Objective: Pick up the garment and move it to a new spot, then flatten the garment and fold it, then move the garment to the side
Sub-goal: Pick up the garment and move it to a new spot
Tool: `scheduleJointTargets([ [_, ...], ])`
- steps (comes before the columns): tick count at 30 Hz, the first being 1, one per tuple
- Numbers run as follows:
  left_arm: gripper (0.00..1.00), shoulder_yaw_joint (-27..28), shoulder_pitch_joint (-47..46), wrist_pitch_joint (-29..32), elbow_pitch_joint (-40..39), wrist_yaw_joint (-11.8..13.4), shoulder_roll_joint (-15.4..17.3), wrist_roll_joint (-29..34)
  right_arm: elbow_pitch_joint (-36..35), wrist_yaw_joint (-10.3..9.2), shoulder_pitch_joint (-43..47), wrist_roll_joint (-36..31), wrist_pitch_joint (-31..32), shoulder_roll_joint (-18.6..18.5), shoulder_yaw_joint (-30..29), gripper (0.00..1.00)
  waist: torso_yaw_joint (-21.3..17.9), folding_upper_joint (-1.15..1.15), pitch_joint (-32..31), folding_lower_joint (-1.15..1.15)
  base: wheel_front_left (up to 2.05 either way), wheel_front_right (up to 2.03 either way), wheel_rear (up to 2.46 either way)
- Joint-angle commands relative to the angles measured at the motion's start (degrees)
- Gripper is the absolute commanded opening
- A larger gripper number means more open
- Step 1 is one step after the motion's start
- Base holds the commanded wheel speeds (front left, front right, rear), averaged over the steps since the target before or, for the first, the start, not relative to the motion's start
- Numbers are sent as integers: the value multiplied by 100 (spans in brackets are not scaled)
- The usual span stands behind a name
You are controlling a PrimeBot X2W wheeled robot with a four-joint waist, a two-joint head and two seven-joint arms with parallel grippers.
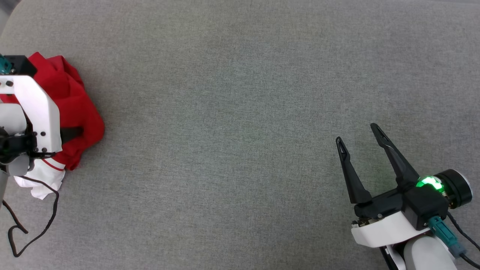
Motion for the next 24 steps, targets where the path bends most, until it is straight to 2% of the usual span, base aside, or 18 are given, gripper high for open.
scheduleJointTargets([
  [1,45,-18,89,-36,46,49,26,20,-8,-4,-74,-36,-12,24,-2,100,2,0,5,-1,0,0,0],
  [2,45,-18,89,-36,46,49,26,20,-8,-4,-74,-36,-12,24,-2,100,2,0,5,-1,0,0,0],
  [3,0,-16,92,-54,68,68,11,30,2,-4,-80,-44,-12,33,1,100,5,0,6,-1,0,0,0],
  [10,0,4,-6,-291,182,46,-108,11,32,-4,-86,-49,-12,20,6,100,82,0,-30,-1,0,0,0],
  [17,0,58,-255,-790,262,-70,-68,75,96,-4,-15,-6,-12,4,-5,100,185,0,-262,-1,0,0,0],
  [24,0,132,-625,-1284,-152,-177,26,-50,202,-4,152,75,-12,66,-54,100,246,0,-767,-1,0,0,0],
])
